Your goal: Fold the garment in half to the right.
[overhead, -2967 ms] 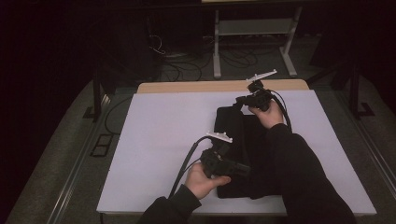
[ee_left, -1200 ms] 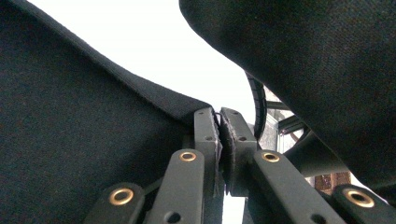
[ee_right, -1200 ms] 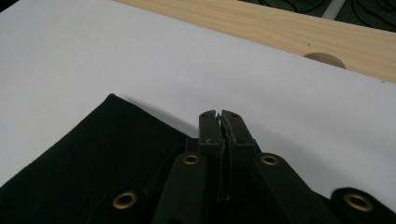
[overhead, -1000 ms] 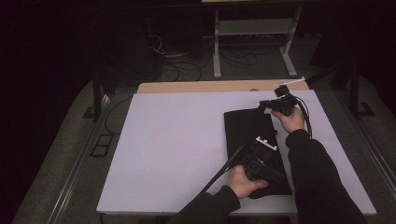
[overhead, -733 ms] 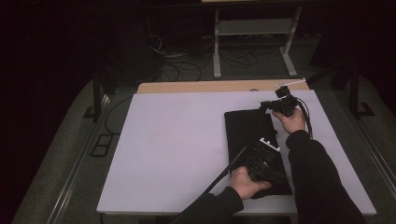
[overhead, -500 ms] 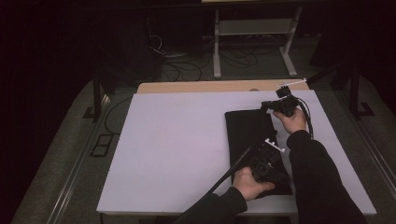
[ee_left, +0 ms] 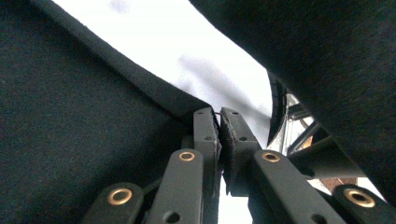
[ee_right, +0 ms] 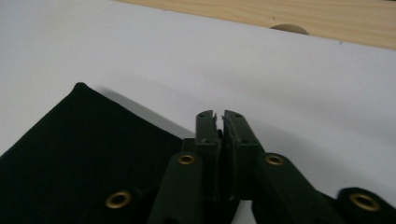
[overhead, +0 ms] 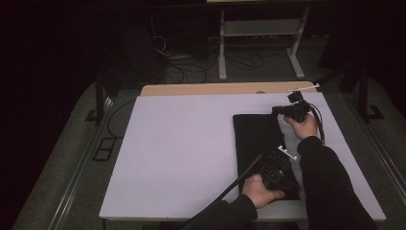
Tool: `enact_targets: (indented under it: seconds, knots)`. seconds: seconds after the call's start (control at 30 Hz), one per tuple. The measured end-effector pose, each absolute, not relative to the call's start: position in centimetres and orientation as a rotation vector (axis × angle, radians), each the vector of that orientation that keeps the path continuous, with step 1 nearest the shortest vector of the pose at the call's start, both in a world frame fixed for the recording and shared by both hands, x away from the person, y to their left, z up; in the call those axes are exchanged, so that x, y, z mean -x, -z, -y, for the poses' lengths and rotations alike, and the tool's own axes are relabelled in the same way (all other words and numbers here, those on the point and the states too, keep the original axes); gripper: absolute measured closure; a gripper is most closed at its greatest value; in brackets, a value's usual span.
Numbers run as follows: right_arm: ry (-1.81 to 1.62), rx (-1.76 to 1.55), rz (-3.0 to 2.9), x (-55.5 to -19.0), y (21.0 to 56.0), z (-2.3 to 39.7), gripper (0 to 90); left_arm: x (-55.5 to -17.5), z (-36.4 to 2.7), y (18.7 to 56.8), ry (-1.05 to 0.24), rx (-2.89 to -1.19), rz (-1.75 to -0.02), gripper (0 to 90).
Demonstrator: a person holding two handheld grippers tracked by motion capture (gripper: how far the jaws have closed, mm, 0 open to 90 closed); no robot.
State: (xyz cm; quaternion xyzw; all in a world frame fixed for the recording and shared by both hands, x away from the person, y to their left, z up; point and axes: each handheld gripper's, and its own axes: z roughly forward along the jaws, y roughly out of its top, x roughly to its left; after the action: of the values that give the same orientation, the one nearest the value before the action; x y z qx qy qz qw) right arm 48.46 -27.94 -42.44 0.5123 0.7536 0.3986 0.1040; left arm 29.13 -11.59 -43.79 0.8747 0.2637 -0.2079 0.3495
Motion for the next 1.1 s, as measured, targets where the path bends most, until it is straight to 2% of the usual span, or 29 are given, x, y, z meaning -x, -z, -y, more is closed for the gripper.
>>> enact_targets:
  seconds: [0.17, 0.4, 0.6, 0.73, 0.8, 0.93, 1.1]
  knots:
    - [-1.206, -1.551, -2.201, -48.3, 42.4, 28.5, 67.3, -29.0, 11.5, 43.5, 0.516, -2.24, -0.658, 74.2]
    - [-1.198, -1.536, -2.201, -47.8, 42.2, 28.4, 46.3, -29.1, 10.7, 42.8, 0.468, -2.217, -0.651, 54.6]
    - [-1.202, -1.499, -2.194, -47.3, 41.4, 28.0, 28.8, -29.3, 9.9, 42.2, 0.44, -2.186, -0.641, 44.4]
    - [-1.205, -1.48, -2.171, -46.9, 40.5, 27.9, 13.2, -29.6, 9.1, 41.8, 0.468, -2.151, -0.625, 38.9]
    - [-1.21, -1.466, -2.16, -46.7, 40.2, 27.9, 11.7, -29.7, 8.7, 41.7, 0.468, -2.146, -0.623, 34.9]
    - [-1.2, -1.453, -2.148, -46.3, 39.7, 28.0, 1.1, -30.0, 8.0, 41.4, 0.451, -2.142, -0.62, 29.2]
    - [-1.201, -1.443, -2.148, -45.9, 39.2, 28.1, 0.0, -30.3, 7.0, 40.9, 0.403, -2.109, -0.635, 25.1]
